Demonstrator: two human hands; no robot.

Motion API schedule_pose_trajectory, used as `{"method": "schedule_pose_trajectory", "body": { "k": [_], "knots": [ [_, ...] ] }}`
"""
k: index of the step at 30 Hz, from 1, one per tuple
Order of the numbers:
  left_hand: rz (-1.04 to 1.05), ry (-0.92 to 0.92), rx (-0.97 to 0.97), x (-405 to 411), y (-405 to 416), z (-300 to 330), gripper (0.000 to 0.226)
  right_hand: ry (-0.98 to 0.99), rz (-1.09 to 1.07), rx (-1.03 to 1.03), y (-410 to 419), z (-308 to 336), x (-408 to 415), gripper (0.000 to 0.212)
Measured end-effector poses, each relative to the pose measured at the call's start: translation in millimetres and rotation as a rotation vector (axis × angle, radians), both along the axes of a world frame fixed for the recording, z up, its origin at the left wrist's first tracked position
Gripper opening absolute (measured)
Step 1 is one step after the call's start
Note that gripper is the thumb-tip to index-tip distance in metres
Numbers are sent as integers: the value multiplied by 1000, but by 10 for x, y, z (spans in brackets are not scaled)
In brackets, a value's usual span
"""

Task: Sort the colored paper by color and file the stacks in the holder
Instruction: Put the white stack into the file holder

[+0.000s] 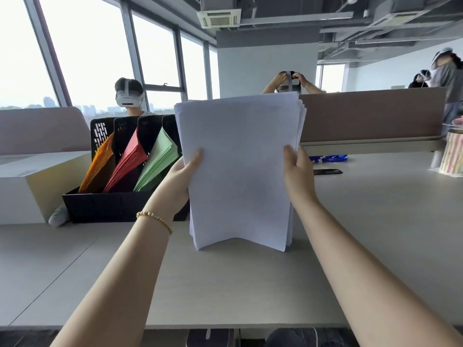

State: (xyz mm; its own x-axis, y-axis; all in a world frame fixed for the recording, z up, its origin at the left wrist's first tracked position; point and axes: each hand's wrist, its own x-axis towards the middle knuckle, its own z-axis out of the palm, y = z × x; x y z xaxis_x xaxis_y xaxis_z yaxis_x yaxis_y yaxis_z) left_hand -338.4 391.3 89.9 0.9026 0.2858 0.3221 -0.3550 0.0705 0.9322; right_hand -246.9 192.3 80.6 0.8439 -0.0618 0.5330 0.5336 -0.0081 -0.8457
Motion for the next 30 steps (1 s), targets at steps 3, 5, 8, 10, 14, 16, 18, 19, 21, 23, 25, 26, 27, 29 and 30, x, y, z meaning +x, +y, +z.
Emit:
{"method": "schedule_pose_trajectory", "body": {
  "k": [3, 5, 8, 10, 14, 16, 18, 19, 21, 23, 25, 26, 27, 29, 30],
  "knots": [
    [-74, 54, 30, -14, 19, 12, 22, 26, 18, -6, 20, -7, 63, 31],
    [-75, 105, 45, -6, -1, -55, 17, 43, 31, -8, 52, -39, 95, 29],
    [74, 122, 110, 61, -74, -143, 14, 55, 9, -3, 120, -70, 101, 35],
    [222, 100, 192, 138, -76, -145, 15, 50, -23, -14, 207, -66, 126, 34],
    [398, 92, 229, 233, 29, -108, 20, -7, -201, -368, 505, -137, 197, 54],
    [480, 57, 201, 253, 91, -37, 22, 10, -221, -580, 684, -226, 175, 58],
    [575, 11, 218, 263, 155, 80, 25, 19, -155, -702, 879, -299, 127, 56],
    [619, -18, 251, 271, 197, 137, 25, 33, -120, -741, 987, -331, 109, 54],
    [687, -68, 309, 286, 303, 250, 21, 95, -48, -787, 1215, -358, 92, 52],
    [734, -108, 322, 310, 440, 341, 19, 181, 32, -823, 1455, -339, 122, 54],
    [767, -135, 299, 332, 582, 413, 19, 215, 128, -814, 1677, -260, 153, 55],
    [783, -141, 287, 341, 657, 441, 21, 211, 176, -764, 1791, -210, 167, 54],
    [797, -146, 273, 345, 731, 467, 23, 197, 216, -701, 1889, -157, 174, 52],
    [832, -148, 257, 340, 892, 495, 28, 164, 296, -609, 2095, -85, 169, 49],
    [859, -143, 259, 332, 977, 506, 29, 162, 331, -597, 2208, -65, 173, 48]
  ]
}}
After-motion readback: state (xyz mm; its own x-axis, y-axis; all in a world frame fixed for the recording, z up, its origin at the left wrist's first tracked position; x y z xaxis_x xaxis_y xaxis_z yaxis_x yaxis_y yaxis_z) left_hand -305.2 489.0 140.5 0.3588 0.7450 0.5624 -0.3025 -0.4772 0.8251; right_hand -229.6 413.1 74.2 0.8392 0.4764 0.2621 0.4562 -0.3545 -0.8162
